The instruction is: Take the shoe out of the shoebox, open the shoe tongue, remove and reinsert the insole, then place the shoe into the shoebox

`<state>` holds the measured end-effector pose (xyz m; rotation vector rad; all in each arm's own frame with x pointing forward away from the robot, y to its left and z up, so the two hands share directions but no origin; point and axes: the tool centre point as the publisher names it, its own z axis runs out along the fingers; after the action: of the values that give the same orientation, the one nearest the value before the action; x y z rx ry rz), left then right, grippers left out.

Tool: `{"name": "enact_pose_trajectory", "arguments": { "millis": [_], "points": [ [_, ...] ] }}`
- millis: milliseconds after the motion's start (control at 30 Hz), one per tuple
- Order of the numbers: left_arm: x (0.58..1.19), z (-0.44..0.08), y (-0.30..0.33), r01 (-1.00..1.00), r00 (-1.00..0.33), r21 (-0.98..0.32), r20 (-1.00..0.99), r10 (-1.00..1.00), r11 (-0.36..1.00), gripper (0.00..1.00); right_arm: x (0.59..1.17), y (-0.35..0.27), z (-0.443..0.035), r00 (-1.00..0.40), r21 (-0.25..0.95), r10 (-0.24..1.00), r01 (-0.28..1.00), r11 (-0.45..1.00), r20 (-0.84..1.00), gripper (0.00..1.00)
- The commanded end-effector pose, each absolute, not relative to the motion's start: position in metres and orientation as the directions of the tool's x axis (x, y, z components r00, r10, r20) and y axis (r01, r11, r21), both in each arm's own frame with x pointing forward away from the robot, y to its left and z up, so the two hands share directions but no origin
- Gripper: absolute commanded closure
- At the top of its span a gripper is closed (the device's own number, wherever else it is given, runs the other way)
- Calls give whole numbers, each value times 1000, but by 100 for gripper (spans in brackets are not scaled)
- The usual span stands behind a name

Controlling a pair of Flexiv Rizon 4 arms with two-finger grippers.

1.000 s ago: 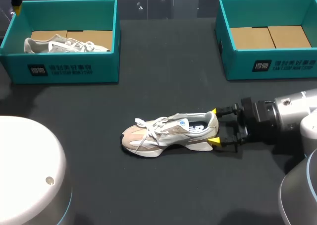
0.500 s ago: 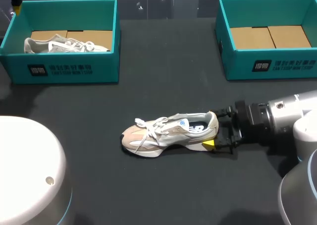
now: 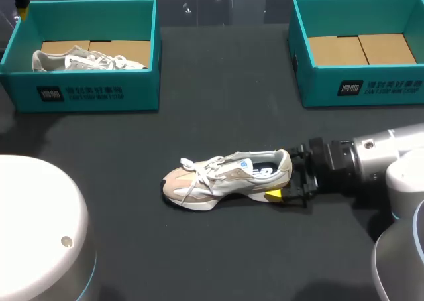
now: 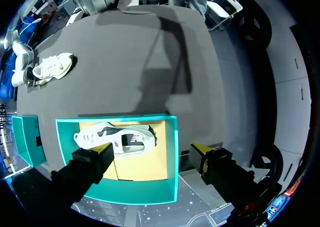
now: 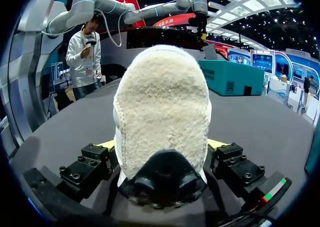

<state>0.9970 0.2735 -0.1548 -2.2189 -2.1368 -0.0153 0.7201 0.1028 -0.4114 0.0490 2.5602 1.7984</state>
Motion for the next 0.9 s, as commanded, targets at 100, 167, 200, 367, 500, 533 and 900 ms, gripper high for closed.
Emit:
{"name": "enact_pose_trajectory", "arguments": {
  "millis": [100,167,200,367,500,533,900],
  "points": [
    [996,-154,273,999,39,-36,51,998,-37,0,722,105,-413,-999,943,38,15,332,2,0],
    [996,-154,273,999,39,-36,51,998,-37,0,722,105,-412,-999,943,39,13,332,0,0],
    [996,-154,273,999,39,-36,51,998,-37,0,722,105,-412,-999,943,41,13,333,-1,0],
    [996,-154,273,999,39,-36,51,998,-37,0,722,105,-412,-999,945,48,10,328,-6,100],
    [996,-154,273,999,39,-36,51,998,-37,0,721,106,-410,-999,945,47,-2,328,-19,100],
    [996,-154,273,999,39,-36,51,998,-37,0,721,106,-410,-999,945,47,-3,328,-20,100],
    [996,-154,273,999,39,-36,51,998,-37,0,718,105,-408,-999,944,47,-3,330,-19,100]
  ]
}}
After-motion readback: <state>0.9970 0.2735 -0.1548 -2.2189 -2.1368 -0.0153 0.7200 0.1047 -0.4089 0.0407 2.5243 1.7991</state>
